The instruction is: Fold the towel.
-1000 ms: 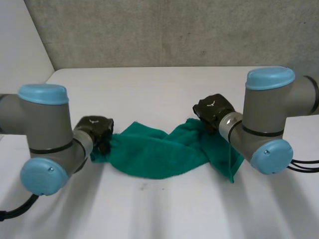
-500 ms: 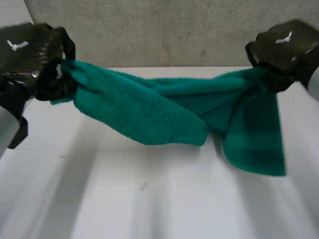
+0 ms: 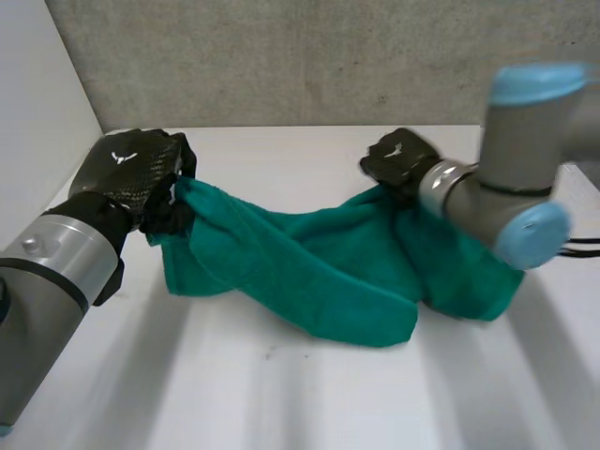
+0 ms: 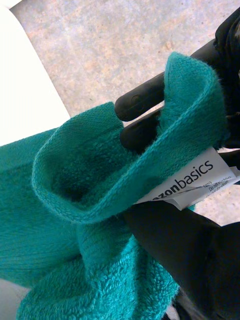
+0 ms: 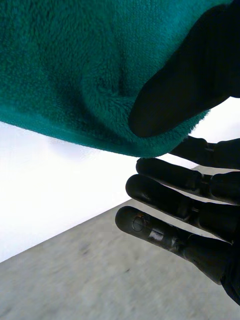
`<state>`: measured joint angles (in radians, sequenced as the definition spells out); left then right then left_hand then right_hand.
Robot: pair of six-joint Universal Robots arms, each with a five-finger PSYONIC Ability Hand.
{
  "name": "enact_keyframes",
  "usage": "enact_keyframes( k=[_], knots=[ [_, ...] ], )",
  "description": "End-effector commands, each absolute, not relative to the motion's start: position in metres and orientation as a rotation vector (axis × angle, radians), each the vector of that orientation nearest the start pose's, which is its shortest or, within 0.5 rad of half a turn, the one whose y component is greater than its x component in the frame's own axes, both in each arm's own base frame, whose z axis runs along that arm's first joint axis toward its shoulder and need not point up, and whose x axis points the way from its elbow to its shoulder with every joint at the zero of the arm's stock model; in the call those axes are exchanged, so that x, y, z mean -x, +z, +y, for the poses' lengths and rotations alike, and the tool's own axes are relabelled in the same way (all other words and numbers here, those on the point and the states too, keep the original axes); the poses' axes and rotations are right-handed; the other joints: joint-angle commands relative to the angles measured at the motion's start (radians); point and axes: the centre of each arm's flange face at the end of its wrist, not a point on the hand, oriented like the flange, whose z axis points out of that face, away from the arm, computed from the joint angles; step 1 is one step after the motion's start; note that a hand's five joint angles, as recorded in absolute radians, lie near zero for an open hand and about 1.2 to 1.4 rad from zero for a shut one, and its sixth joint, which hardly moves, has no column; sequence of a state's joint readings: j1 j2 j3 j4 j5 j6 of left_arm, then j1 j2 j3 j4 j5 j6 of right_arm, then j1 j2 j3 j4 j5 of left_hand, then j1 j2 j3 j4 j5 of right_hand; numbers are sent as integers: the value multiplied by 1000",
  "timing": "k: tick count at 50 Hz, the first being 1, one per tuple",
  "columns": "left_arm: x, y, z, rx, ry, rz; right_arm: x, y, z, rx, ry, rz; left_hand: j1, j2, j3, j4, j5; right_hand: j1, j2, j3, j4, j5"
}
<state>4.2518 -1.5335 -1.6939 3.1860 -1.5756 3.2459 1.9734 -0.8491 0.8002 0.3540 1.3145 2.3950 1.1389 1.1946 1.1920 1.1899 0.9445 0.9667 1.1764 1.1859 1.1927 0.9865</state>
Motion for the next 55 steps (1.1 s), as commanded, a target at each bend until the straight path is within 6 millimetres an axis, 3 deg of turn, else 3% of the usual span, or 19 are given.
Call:
enact_keyframes(
  k=[1, 3, 7, 10, 14, 18, 21, 24, 27, 33, 36, 38, 41, 44, 47, 48, 49, 53, 55],
  knots=[
    [246, 289, -208, -662, -2340, 2341, -357, 183, -349, 1569, -2000, 1777, 257, 202, 204, 206, 277, -380, -590, -599, -606, -575],
    [246, 292, -206, -662, -2355, 2331, -356, 179, -349, 1549, -1992, 1791, 257, 202, 204, 206, 277, -792, -1002, -1011, -1018, -986],
    [245, 303, -200, -660, -2407, 2290, -349, 182, -345, 1428, -1941, 1874, 257, 202, 204, 206, 277, -792, -1002, -1011, -1018, -986],
    [243, 314, -196, -651, -2455, 2248, -334, 219, -333, 1227, -1920, 1921, 257, 202, 204, 206, 277, -792, -1002, -1011, -1018, -986],
    [241, 327, -190, -640, -2512, 2199, -315, 241, -303, 1011, -1777, 1982, 257, 202, 204, 206, 277, -792, -1002, -1011, -1018, -986],
    [240, 341, -186, -628, -2576, 2139, -292, 236, -295, 857, -1649, 2075, 257, 202, 204, 206, 277, -792, -1002, -1011, -1018, -986],
    [241, 353, -184, -618, -2633, 2090, -267, 219, -280, 720, -1420, 2176, 257, 202, 204, 206, 277, -792, -1002, -1011, -1018, -986],
    [243, 358, -182, -622, -2661, 2068, -259, 203, -269, 655, -1256, 2202, 257, 202, 204, 206, 277, -792, -1002, -1011, -1018, -986],
    [245, 363, -180, -630, -2684, 2052, -258, 200, -267, 645, -1228, 2198, 257, 202, 204, 206, 277, -792, -1002, -1011, -1018, -986],
    [250, 372, -175, -647, -2727, 2026, -264, 159, -268, 572, -1055, 2187, 257, 202, 204, 206, 277, -759, -968, -978, -985, -953],
    [251, 374, -176, -647, -2737, 2021, -268, 139, -278, 531, -1016, 2193, 257, 202, 204, 206, 277, -574, -784, -793, -800, -769],
    [251, 375, -176, -643, -2739, 2017, -270, 132, -282, 523, -1012, 2192, 257, 202, 204, 206, 277, -311, -520, -530, -537, -505],
    [251, 374, -176, -643, -2736, 2018, -273, 131, -286, 514, -1026, 2172, 257, 202, 204, 206, 277, 414, 205, 195, 188, 220],
    [251, 373, -177, -644, -2729, 2022, -276, 135, -288, 508, -1045, 2154, 257, 202, 204, 206, 277, 430, 220, 210, 204, 235],
    [251, 372, -178, -642, -2722, 2026, -270, 166, -293, 515, -1182, 2118, 257, 202, 204, 206, 277, 430, 220, 210, 204, 235],
    [250, 371, -179, -641, -2718, 2026, -270, 166, -293, 515, -1182, 2117, 257, 202, 204, 206, 277, 430, 220, 210, 204, 235],
    [250, 371, -179, -641, -2718, 2026, -266, 208, -290, 551, -1365, 2055, 257, 202, 204, 206, 277, 430, 220, 210, 204, 235],
    [247, 362, -184, -627, -2671, 2058, -259, 259, -276, 713, -1582, 1969, 257, 202, 204, 206, 277, 430, 220, 210, 204, 235],
    [244, 351, -189, -622, -2622, 2090, -256, 262, -272, 759, -1602, 1976, 257, 202, 204, 206, 277, 430, 220, 210, 204, 235]
  ],
)
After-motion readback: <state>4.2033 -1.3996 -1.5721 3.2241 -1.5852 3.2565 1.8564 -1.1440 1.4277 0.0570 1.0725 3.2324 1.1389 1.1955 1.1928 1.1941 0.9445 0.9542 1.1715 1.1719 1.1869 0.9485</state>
